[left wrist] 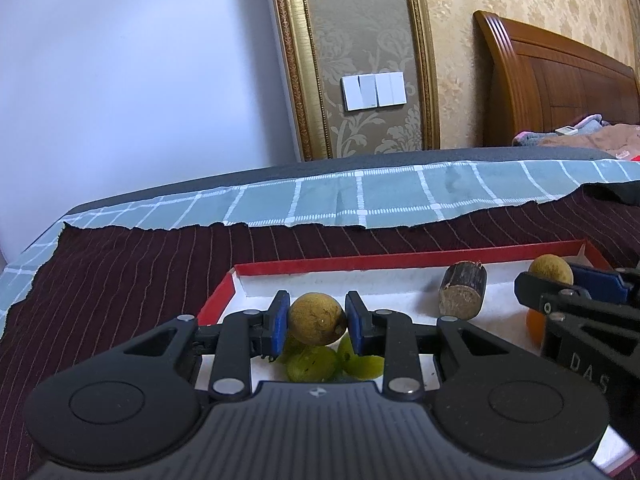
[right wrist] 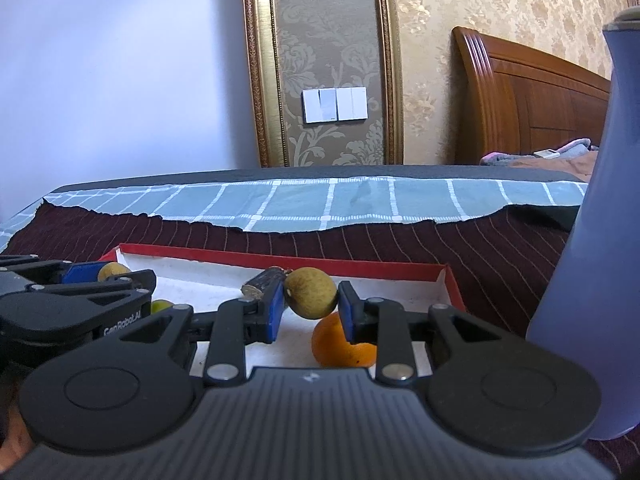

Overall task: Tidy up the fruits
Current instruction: 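Hold both tan round fruits above the tray and lower them with both tools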

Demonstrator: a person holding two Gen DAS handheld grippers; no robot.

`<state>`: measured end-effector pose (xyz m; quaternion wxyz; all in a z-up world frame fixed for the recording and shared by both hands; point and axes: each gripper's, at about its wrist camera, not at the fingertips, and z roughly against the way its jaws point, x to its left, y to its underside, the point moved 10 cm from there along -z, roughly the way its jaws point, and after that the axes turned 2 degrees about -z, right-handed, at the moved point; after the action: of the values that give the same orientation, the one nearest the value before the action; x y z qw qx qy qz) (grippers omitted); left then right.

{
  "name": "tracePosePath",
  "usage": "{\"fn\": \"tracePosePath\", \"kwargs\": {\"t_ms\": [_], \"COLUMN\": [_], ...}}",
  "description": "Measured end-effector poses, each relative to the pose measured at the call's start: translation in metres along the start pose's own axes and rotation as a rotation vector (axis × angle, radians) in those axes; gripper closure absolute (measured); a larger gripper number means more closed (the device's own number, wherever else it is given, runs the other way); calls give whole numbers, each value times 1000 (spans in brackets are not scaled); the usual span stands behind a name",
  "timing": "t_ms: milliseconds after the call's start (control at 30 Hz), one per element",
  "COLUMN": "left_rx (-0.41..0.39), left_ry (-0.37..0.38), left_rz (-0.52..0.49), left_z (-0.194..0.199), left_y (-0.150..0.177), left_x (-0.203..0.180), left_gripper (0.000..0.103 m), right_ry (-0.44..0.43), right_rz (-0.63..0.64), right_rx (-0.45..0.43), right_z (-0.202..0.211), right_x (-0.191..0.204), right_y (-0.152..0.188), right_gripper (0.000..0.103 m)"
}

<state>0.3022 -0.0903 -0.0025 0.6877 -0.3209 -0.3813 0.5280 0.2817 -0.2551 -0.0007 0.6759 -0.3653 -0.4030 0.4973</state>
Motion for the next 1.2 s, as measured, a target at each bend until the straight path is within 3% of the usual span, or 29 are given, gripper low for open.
{"fn": "tracePosePath", "kwargs": {"t_ms": [1200], "left_rx": [-22], "left_ry": [12], "left_rz": [18], "left_z": [-2], "left_y": [0], "left_x": [-2], "left_gripper": [74], "right_ry": [28], "right_rz": [9], "right_rx": [-6], "right_z": [-2], "right_x": [0], "right_y": [3], "right_gripper": [75]}}
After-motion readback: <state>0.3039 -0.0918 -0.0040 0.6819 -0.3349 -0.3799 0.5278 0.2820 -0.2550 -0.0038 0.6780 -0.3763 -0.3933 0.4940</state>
